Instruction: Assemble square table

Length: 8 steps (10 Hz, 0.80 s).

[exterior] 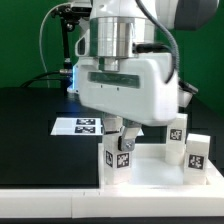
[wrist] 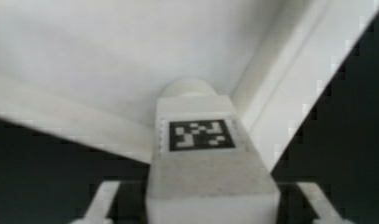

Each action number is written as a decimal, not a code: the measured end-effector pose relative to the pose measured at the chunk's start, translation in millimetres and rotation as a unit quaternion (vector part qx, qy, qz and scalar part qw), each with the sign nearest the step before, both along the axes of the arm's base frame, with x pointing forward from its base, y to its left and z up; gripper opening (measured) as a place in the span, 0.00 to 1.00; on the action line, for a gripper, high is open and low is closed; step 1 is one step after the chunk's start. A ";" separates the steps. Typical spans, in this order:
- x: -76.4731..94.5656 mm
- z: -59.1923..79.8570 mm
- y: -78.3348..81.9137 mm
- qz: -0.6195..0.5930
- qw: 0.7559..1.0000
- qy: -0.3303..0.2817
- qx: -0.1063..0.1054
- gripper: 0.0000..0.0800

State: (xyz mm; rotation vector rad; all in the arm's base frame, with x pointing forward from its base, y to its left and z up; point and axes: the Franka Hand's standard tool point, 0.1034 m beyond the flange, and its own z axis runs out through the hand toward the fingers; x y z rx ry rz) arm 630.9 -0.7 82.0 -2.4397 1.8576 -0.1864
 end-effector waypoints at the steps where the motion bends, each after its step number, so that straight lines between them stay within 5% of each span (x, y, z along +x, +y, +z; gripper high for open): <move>1: 0.9 2.1 0.3 -0.083 0.996 0.002 0.020 0.36; 4: 0.9 -0.2 1.8 -0.285 0.956 -0.004 0.076 0.36; 8: -1.0 -3.0 -0.8 -0.314 0.946 0.001 0.079 0.36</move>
Offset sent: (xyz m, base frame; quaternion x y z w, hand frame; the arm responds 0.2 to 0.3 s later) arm 0.0036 0.0056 -0.0009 0.0536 -0.0455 0.3112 0.9477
